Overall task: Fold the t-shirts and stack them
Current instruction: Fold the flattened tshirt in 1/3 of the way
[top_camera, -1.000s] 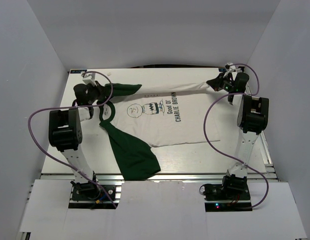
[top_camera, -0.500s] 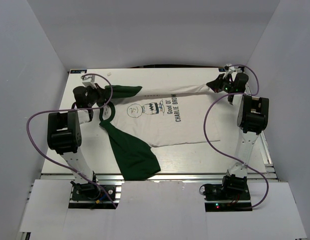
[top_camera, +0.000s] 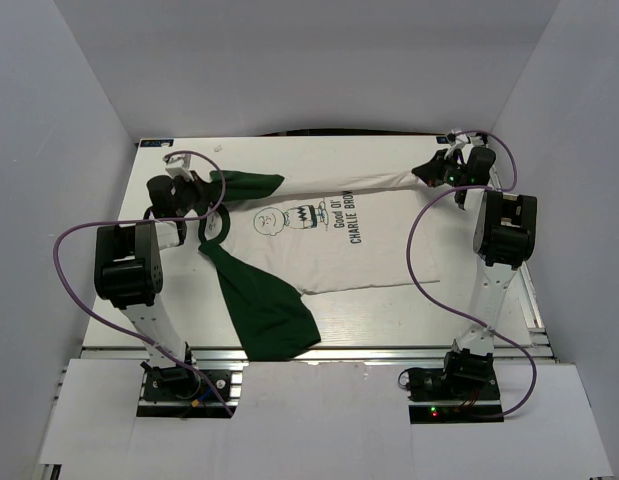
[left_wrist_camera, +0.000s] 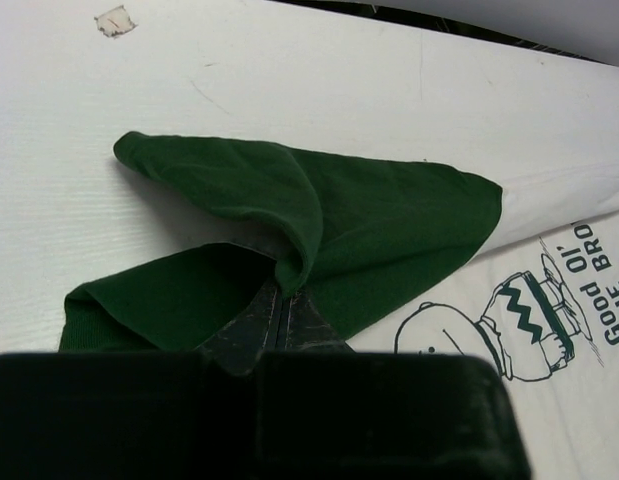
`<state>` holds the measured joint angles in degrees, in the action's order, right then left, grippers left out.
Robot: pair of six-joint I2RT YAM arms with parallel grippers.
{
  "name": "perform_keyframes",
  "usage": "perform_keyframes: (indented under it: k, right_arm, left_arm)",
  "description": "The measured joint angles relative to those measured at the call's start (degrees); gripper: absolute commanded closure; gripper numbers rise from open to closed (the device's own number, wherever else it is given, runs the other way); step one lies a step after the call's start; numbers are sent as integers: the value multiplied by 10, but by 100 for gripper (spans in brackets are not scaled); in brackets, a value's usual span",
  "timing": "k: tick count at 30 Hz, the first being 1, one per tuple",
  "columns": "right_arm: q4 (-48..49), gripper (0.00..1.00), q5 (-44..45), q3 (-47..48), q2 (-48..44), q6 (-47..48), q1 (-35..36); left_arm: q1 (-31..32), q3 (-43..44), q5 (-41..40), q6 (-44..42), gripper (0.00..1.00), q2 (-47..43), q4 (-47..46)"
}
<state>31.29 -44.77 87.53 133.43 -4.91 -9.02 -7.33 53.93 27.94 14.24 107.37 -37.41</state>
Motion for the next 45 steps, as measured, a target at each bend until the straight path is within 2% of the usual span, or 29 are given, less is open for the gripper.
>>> perform_keyframes:
  k: [6,16,24,32,37,38,39,41,45]
  right_arm:
    - [-8,100,0,0,-1,4,0]
    - [-14,100,0,0,-10,6,0]
    - [-35,79,-4,-4,-17,19,0]
    - [-47,67,-20,-73,-91,41,-23]
    - [-65,68,-41,-75,-131,76,-38]
    - [-72,71,-50,-73,-134,83,-38]
    - [-90,78,-58,-61,-134,89,-38]
    - [-131,87,-65,-17,-119,102,-30]
    - [-223,87,-37,151,-44,102,4]
  left_arm:
    - [0,2,0,0,100,1,38]
    - [-1,9,-4,7,92,12,101]
    - [-1,12,-9,16,83,12,131]
    - [-1,13,-11,17,81,12,146]
    - [-1,13,-11,17,75,12,154]
    - [-2,14,-11,17,75,12,156]
    - [-2,14,-11,17,75,12,157]
    - [-2,17,-11,17,75,12,160]
    - [-4,20,-8,19,68,12,160]
